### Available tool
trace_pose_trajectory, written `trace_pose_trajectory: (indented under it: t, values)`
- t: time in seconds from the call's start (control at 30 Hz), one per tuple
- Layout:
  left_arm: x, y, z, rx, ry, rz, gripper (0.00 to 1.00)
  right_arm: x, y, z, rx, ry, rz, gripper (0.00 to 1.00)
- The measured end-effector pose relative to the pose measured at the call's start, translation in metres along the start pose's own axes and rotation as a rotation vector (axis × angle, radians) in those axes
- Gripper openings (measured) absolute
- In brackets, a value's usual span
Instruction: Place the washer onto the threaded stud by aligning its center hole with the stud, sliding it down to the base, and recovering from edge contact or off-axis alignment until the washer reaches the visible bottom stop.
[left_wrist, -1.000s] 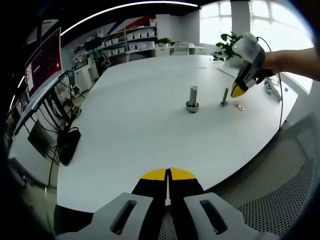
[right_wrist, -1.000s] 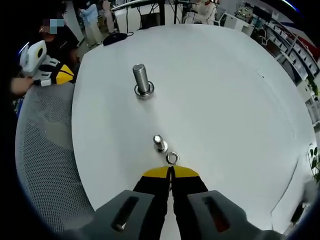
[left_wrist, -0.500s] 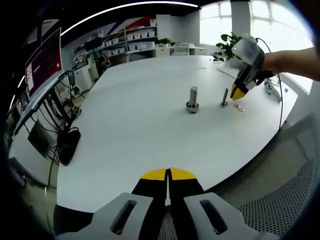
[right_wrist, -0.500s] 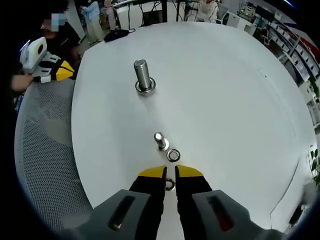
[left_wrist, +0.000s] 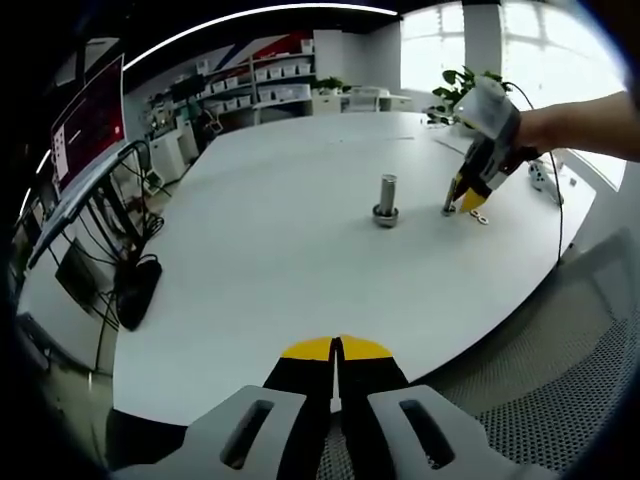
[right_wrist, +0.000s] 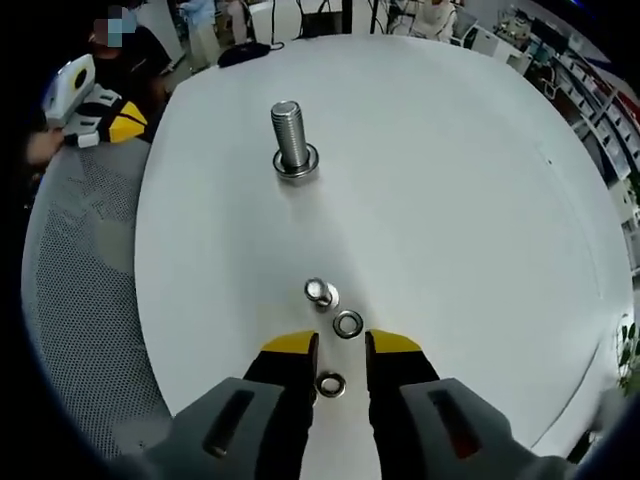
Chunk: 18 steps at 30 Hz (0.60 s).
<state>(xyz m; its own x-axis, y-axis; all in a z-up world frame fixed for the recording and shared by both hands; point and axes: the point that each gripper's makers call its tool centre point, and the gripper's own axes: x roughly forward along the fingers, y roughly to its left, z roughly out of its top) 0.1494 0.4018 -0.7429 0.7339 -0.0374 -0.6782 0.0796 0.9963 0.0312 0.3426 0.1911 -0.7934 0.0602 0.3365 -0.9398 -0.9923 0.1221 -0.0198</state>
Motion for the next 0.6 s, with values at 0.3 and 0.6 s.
trace_pose_trajectory:
  t: [0.3, 0.6]
  values:
    - [0.0, 0.0, 0.0001, -0.003, -0.003, -0.001, 0.0, 0.0056, -0.0012, 0.0006, -0.049, 0.033, 0.034, 0.2]
    - [0.0006, 0.0003, 0.0002, -0.006, -0.004, -0.001, 0.0, 0.0071, -0.0018, 0.0018, -0.103, 0.04, 0.03, 0.16]
